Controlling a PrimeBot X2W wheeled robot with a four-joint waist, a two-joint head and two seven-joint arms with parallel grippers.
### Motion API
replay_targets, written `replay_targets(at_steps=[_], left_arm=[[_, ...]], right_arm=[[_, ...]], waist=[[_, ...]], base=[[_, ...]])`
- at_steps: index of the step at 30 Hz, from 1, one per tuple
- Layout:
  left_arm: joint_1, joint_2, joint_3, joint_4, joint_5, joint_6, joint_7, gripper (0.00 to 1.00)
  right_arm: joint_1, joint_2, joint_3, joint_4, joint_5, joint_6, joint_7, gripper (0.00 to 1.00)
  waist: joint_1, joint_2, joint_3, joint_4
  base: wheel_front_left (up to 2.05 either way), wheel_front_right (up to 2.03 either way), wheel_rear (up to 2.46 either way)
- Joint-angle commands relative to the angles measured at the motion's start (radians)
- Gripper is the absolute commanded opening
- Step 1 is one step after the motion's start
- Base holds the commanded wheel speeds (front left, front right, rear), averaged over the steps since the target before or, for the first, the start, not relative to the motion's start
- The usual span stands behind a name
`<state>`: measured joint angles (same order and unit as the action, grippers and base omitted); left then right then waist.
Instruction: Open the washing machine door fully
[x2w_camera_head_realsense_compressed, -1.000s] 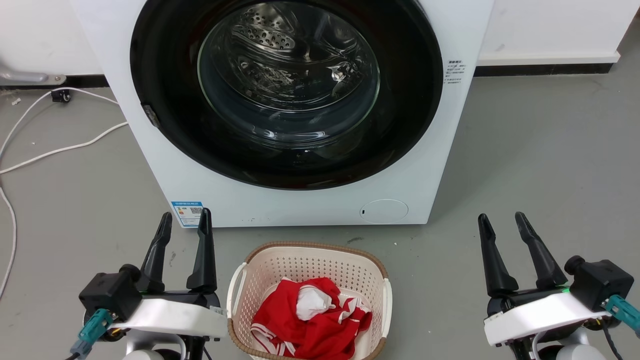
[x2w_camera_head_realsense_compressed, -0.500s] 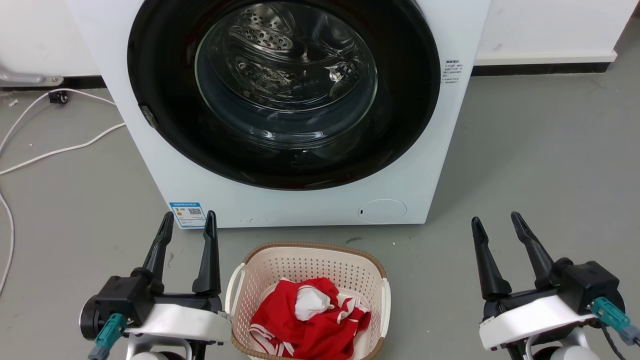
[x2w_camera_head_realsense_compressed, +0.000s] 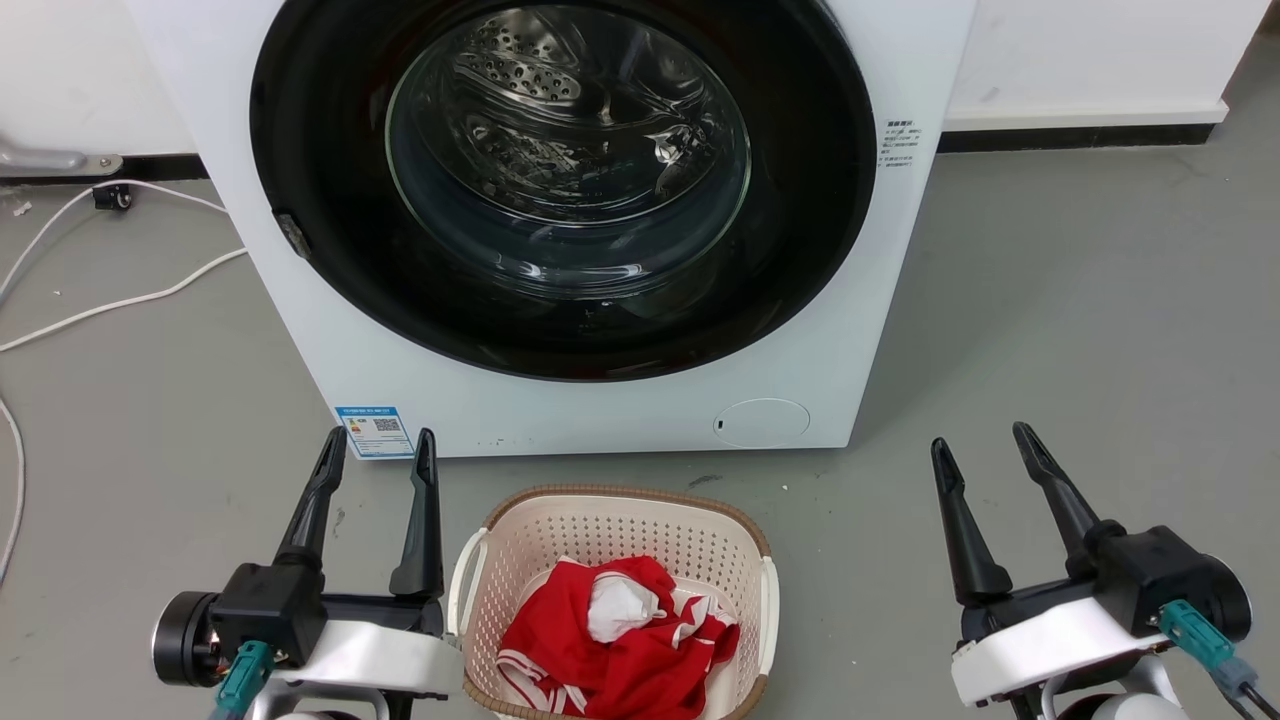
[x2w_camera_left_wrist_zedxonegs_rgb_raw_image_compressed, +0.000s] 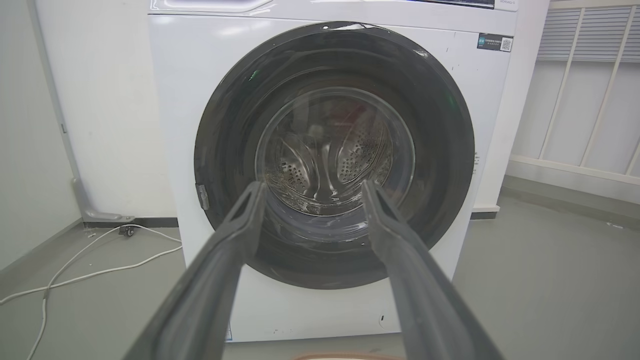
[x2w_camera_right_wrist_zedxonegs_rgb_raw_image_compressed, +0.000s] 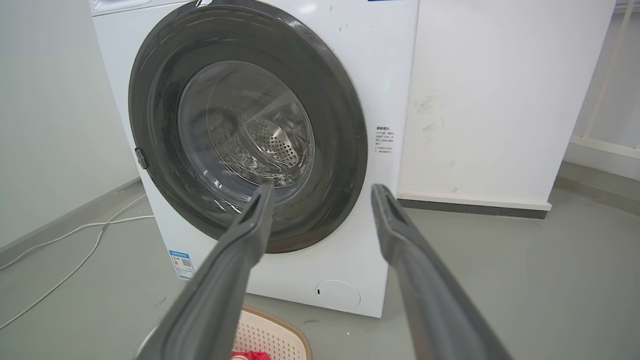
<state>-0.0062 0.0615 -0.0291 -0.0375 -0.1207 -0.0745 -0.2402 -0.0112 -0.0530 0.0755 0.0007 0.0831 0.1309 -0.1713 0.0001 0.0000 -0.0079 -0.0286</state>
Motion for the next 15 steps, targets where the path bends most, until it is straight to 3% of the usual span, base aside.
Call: replay_targets(at_steps=[1, 15], left_arm=[[0.008, 0.003, -0.002, -0.006, 0.023, 0.006, -0.008, 1.0], [0.018, -0.005, 0.003, -0.005, 0.065, 0.003, -0.025, 1.0]], right_arm=[[0.011, 0.004, 0.003, -0.008, -0.022, 0.0, -0.006, 1.0], [0.02, 0.005, 0.011, -0.006, -0.079, 0.0, -0.008, 1.0]], waist=[[-0.0001, 0.0, 0.0, 0.0], [-0.0001, 0.0, 0.0, -0.001]], base=[[0.0, 0.0, 0.0], [0.0, 0.0, 0.0]])
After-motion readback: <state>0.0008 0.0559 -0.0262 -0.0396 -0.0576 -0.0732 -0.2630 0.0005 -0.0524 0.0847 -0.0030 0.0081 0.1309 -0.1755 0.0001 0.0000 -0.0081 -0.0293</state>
